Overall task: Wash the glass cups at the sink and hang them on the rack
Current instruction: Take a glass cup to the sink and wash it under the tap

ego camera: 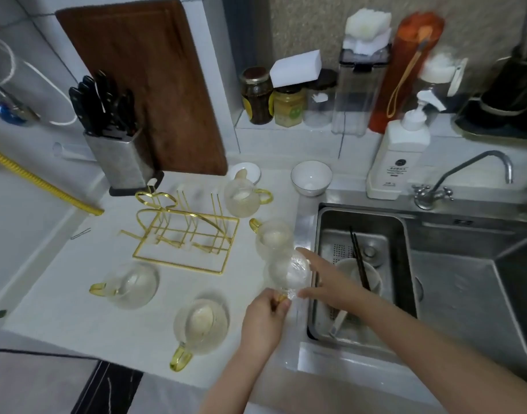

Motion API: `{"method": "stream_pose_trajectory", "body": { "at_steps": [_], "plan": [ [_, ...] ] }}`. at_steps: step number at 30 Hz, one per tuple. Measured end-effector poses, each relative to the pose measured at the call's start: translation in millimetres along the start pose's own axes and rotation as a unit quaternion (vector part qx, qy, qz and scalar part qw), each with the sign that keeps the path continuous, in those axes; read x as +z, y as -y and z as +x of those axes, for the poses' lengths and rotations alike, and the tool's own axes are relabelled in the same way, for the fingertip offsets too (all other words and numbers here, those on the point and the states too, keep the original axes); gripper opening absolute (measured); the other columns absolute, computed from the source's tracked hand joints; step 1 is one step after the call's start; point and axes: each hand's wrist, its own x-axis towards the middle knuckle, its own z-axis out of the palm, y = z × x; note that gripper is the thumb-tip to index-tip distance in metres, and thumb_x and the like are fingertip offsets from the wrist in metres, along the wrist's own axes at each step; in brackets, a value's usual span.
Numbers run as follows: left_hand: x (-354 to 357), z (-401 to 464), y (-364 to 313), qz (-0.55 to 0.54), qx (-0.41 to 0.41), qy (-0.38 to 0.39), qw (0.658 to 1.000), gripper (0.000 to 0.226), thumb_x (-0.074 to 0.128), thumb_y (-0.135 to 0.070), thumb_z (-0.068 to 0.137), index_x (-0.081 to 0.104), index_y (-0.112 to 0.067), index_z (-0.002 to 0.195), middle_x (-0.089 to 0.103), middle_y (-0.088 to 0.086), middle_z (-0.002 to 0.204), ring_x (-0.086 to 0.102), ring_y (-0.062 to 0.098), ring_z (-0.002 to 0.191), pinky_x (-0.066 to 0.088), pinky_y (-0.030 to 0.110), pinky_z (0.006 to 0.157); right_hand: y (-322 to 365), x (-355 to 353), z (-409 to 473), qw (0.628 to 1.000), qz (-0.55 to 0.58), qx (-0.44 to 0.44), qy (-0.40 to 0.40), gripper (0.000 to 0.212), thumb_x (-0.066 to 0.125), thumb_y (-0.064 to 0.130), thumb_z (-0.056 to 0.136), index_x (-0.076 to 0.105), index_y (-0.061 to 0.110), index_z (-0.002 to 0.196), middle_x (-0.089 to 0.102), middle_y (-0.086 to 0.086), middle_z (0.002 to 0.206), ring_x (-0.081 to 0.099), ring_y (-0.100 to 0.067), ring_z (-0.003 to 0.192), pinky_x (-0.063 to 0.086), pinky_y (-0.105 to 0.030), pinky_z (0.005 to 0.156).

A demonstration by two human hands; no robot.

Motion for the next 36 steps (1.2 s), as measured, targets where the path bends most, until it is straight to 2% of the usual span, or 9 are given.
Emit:
{"method": "stream_pose_trajectory", "body": {
  "at_steps": [4, 11, 17, 21, 24, 27, 29, 33, 36],
  "plan": [
    [27, 11, -34, 0.022, 0.056, 0.042, 0.997, 0.023, 0.062, -0.024, 0.09, 0.048, -0.023, 0.072, 0.053, -0.007, 0.069, 0.049, 0.009, 0.065, 0.039, 0.024, 0.063, -23, -30, -29, 0.995, 0.059, 0.009, -0.075, 0.083, 0.078, 0.025, 0.074, 0.031, 0.042, 0.139, 0.042, 0.017, 0.139, 0.044, -0.008, 0.128, 0.049, -0.038, 0.099],
    [89, 19, -108, 0.051, 0.155, 0.108, 0.981, 0.011, 0.056, -0.025, 0.093, 0.053, -0.021, 0.084, 0.058, -0.006, 0.079, 0.055, 0.011, 0.074, 0.044, 0.025, 0.067, -64, -91, -90, 0.972, 0.077, 0.042, -0.22, 0.074, 0.079, 0.031, 0.072, 0.029, 0.062, 0.116, 0.047, 0.027, 0.121, 0.052, -0.003, 0.115, 0.05, -0.035, 0.095],
    [141, 21, -165, 0.082, 0.207, 0.129, 0.966, 0.019, 0.052, -0.031, 0.096, 0.056, -0.012, 0.092, 0.059, -0.003, 0.082, 0.052, 0.01, 0.07, 0.041, 0.026, 0.061, -110, -134, -130, 0.947, 0.12, 0.089, -0.285, 0.068, 0.084, 0.032, 0.066, 0.042, 0.043, 0.119, 0.052, 0.011, 0.125, 0.051, -0.005, 0.116, 0.048, -0.035, 0.098],
    [186, 18, -200, 0.077, 0.202, 0.162, 0.963, 0.023, 0.06, -0.035, 0.088, 0.063, -0.013, 0.092, 0.062, 0.002, 0.092, 0.059, 0.017, 0.086, 0.051, 0.036, 0.081, -145, -158, -163, 0.93, 0.162, 0.129, -0.302, 0.058, 0.083, 0.03, 0.069, 0.049, 0.03, 0.116, 0.057, 0.003, 0.12, 0.056, -0.01, 0.107, 0.047, -0.022, 0.09],
    [211, 21, -214, 0.106, 0.233, 0.152, 0.955, 0.019, 0.066, -0.033, 0.085, 0.064, -0.014, 0.087, 0.059, 0.005, 0.096, 0.056, 0.019, 0.093, 0.046, 0.031, 0.082, -163, -167, -179, 0.919, 0.197, 0.156, -0.304, 0.071, 0.083, 0.045, 0.063, 0.052, 0.021, 0.122, 0.061, 0.006, 0.117, 0.06, -0.012, 0.108, 0.052, -0.029, 0.091],
    [230, 18, -228, 0.064, 0.21, 0.173, 0.96, 0.016, 0.064, -0.029, 0.088, 0.063, -0.014, 0.092, 0.062, 0.006, 0.097, 0.058, 0.017, 0.089, 0.045, 0.029, 0.075, -176, -177, -192, 0.911, 0.234, 0.18, -0.288, 0.041, 0.073, 0.033, 0.079, 0.049, 0.021, 0.111, 0.054, 0.018, 0.097, 0.056, 0.001, 0.087, 0.047, -0.005, 0.068],
    [238, 16, -235, 0.03, 0.192, 0.17, 0.966, 0.018, 0.062, -0.028, 0.09, 0.061, -0.011, 0.097, 0.063, 0.005, 0.092, 0.058, 0.015, 0.082, 0.044, 0.027, 0.071, -169, -183, -199, 0.904, 0.245, 0.206, -0.282, 0.036, 0.067, 0.033, 0.086, 0.043, 0.025, 0.111, 0.049, 0.013, 0.096, 0.048, 0.001, 0.078, 0.04, -0.008, 0.062],
    [258, 15, -247, 0.022, 0.193, 0.14, 0.971, 0.016, 0.059, -0.029, 0.092, 0.058, -0.013, 0.094, 0.059, -0.004, 0.077, 0.056, 0.012, 0.073, 0.043, 0.028, 0.07, -200, -189, -197, 0.897, 0.253, 0.225, -0.284, 0.058, 0.062, 0.055, 0.081, 0.05, 0.017, 0.124, 0.056, 0.001, 0.113, 0.056, -0.015, 0.099, 0.045, -0.026, 0.082],
    [267, 17, -249, 0.028, 0.198, 0.123, 0.972, 0.017, 0.058, -0.03, 0.093, 0.056, -0.013, 0.095, 0.057, -0.007, 0.074, 0.054, 0.01, 0.068, 0.041, 0.027, 0.067, -207, -196, -197, 0.898, 0.256, 0.231, -0.273, 0.054, 0.062, 0.056, 0.081, 0.055, 0.015, 0.116, 0.06, 0.0, 0.104, 0.056, -0.011, 0.087, 0.043, -0.02, 0.069]
  ]
}}
